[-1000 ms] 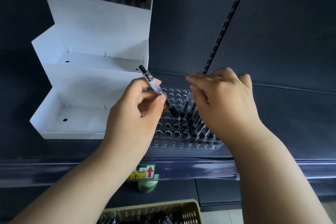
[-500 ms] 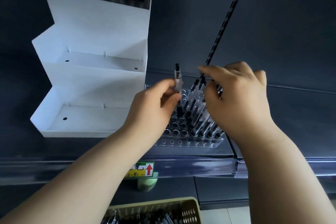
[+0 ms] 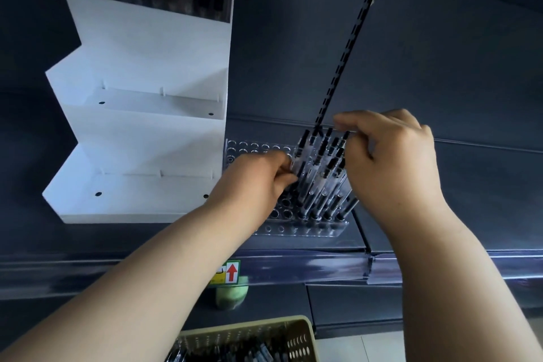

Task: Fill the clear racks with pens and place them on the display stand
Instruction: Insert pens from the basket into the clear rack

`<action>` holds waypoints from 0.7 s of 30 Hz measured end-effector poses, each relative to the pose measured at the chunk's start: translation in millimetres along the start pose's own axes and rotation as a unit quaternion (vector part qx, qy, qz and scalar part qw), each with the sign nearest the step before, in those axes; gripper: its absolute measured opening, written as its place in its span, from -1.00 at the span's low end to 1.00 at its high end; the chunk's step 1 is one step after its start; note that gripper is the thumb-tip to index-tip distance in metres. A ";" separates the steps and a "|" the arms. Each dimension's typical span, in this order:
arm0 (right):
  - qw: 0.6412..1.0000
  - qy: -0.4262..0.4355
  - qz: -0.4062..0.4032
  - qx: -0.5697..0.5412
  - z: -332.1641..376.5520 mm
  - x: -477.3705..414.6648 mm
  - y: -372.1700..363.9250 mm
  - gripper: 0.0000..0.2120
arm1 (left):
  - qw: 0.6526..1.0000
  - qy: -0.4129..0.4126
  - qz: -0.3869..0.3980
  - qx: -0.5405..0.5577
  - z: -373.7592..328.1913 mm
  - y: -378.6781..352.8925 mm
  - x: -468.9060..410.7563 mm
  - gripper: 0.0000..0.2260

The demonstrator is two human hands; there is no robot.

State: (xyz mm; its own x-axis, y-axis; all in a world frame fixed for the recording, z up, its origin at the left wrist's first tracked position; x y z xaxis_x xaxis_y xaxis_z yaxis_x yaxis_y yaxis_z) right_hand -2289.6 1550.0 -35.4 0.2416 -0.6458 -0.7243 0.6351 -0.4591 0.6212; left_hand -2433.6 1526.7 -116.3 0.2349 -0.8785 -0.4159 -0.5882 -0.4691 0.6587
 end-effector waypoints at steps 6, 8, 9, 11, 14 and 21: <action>1.000 0.010 0.002 -0.002 0.8 2.1 -2.1 -0.61 | 1.000 0.025 -0.008 0.005 3.7 -6.8 1.9 -0.84; 1.000 0.013 -0.003 -0.007 1.2 1.8 -1.4 -0.61 | 1.000 0.018 -0.011 -0.001 3.5 -8.3 3.6 -0.84; 1.000 0.013 -0.004 -0.009 1.3 1.8 -1.1 -0.61 | 1.000 0.014 -0.011 -0.005 3.2 -8.9 4.5 -0.84; 1.000 0.013 -0.003 -0.010 1.6 2.5 -1.0 -0.61 | 1.000 0.009 -0.010 -0.009 3.0 -9.5 5.6 -0.82; 1.000 0.010 0.001 -0.009 2.0 3.8 -1.6 -0.59 | 1.000 0.019 -0.012 -0.005 3.0 -9.2 6.3 -0.81; 1.000 0.012 -0.013 -0.024 6.2 5.1 4.8 -0.60 | 0.999 0.052 0.009 -0.009 4.8 -5.6 11.9 -0.79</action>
State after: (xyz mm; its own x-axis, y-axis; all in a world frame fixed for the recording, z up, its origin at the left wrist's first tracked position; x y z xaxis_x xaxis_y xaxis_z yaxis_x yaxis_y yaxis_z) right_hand -2289.9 1540.7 -34.2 0.2418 -0.6192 -0.7471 0.6757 -0.4451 0.5876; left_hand -2431.2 1519.3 -127.9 0.3042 -0.8912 -0.3365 -0.5789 -0.4534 0.6777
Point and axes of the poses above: each hand's wrist, its own x-axis away from the middle knuckle, its own y-axis out of the back of the hand, z = x × y, the point moved 3 cm from there along -x, towards the middle knuckle, and after that the axes turned 7 degrees about -z, right-handed, at the moved point
